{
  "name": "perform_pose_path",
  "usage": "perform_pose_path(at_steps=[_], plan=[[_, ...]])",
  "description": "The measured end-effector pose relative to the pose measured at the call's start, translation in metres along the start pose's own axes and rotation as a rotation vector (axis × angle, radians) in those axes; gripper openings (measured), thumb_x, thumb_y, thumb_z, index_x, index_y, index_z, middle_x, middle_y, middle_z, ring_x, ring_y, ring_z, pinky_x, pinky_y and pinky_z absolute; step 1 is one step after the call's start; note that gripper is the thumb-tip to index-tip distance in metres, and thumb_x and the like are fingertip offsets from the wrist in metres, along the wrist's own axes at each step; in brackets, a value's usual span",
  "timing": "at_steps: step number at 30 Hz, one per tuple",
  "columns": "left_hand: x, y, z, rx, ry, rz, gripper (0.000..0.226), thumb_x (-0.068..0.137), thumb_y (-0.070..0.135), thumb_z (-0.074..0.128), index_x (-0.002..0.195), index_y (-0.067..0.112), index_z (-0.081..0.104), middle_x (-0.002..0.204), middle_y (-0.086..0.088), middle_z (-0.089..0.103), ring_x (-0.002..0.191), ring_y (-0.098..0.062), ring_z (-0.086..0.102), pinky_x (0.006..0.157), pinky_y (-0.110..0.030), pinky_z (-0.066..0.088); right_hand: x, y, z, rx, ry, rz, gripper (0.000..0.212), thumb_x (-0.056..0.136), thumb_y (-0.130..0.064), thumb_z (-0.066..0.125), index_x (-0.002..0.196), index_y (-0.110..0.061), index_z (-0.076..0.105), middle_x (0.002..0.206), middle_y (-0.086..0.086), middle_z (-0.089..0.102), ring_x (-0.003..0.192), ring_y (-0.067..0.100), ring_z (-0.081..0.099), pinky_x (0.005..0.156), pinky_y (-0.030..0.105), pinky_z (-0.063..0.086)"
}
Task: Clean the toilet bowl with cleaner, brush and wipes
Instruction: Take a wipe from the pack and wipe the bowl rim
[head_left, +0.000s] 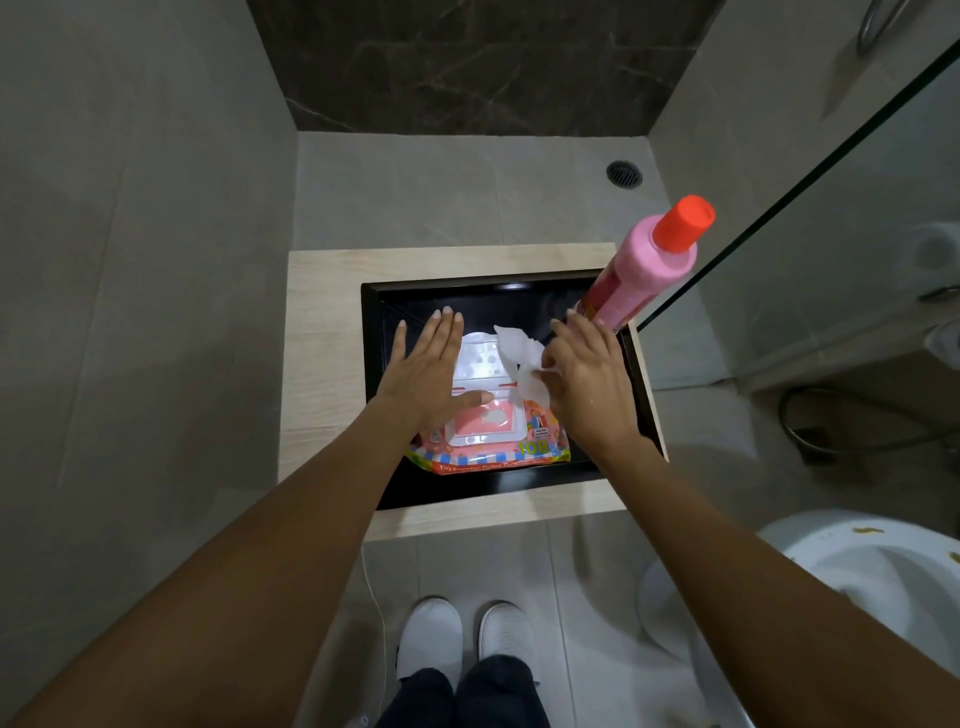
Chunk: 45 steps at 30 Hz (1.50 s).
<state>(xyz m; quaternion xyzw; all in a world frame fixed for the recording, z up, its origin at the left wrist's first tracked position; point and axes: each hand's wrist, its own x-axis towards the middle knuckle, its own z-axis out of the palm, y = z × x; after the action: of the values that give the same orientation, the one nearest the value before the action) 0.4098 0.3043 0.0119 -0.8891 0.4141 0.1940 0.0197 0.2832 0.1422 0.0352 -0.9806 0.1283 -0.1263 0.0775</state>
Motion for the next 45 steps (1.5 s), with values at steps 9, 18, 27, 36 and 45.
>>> perform_pose_path(at_steps=[9, 18, 27, 36, 45], plan=[[0.004, 0.006, -0.004, -0.026, -0.020, 0.003, 0.090, 0.090, 0.069, 0.025, 0.152, 0.011, -0.003, 0.160, -0.002, 0.003, 0.147, -0.017, -0.006, 0.113, -0.050, -0.014, -0.027, 0.003, 0.003, -0.023, -0.019, 0.064, 0.025, 0.066, 0.002, 0.076, 0.086, -0.003, 0.062, 0.108, 0.016, 0.067, 0.116, 0.033, 0.058, 0.109, 0.043, 0.024], [-0.027, 0.017, -0.012, 0.027, 0.289, 0.034, 0.076, 0.094, 0.061, 0.016, 0.149, 0.009, 0.025, 0.150, -0.007, 0.037, 0.142, -0.019, 0.025, 0.112, -0.049, -0.014, -0.034, 0.009, -0.001, -0.036, 0.033, 0.117, 0.043, 0.068, 0.006, 0.072, 0.106, -0.005, 0.059, 0.102, 0.012, 0.069, 0.107, 0.029, 0.064, 0.112, 0.042, 0.022], [-0.077, 0.034, 0.028, -0.038, 0.358, 0.145, 0.055, 0.090, 0.044, 0.034, 0.117, 0.008, 0.065, 0.119, -0.007, 0.066, 0.112, -0.020, 0.061, 0.109, -0.054, 0.018, -0.047, 0.022, -0.004, -0.207, 0.024, 0.083, 0.042, 0.079, -0.006, 0.040, 0.108, -0.006, 0.070, 0.113, 0.014, 0.069, 0.114, 0.032, 0.061, 0.112, 0.045, 0.017], [-0.085, 0.032, 0.063, 0.038, 0.042, 0.114, 0.079, 0.096, 0.061, 0.005, 0.143, 0.009, 0.041, 0.148, -0.011, 0.040, 0.135, -0.025, 0.040, 0.113, -0.054, 0.021, -0.069, 0.033, -0.007, -0.255, 0.092, 0.156, 0.042, 0.084, -0.007, 0.039, 0.115, -0.002, 0.066, 0.118, 0.014, 0.066, 0.119, 0.032, 0.057, 0.112, 0.045, 0.017], [-0.081, 0.036, 0.063, 0.038, 0.005, 0.070, 0.080, 0.095, 0.059, 0.002, 0.141, 0.008, 0.042, 0.145, -0.012, 0.044, 0.133, -0.026, 0.043, 0.105, -0.055, 0.023, -0.084, 0.037, -0.007, -0.243, 0.076, 0.217, 0.043, 0.084, -0.005, 0.038, 0.117, -0.001, 0.064, 0.118, 0.016, 0.065, 0.117, 0.031, 0.058, 0.109, 0.042, 0.027]])
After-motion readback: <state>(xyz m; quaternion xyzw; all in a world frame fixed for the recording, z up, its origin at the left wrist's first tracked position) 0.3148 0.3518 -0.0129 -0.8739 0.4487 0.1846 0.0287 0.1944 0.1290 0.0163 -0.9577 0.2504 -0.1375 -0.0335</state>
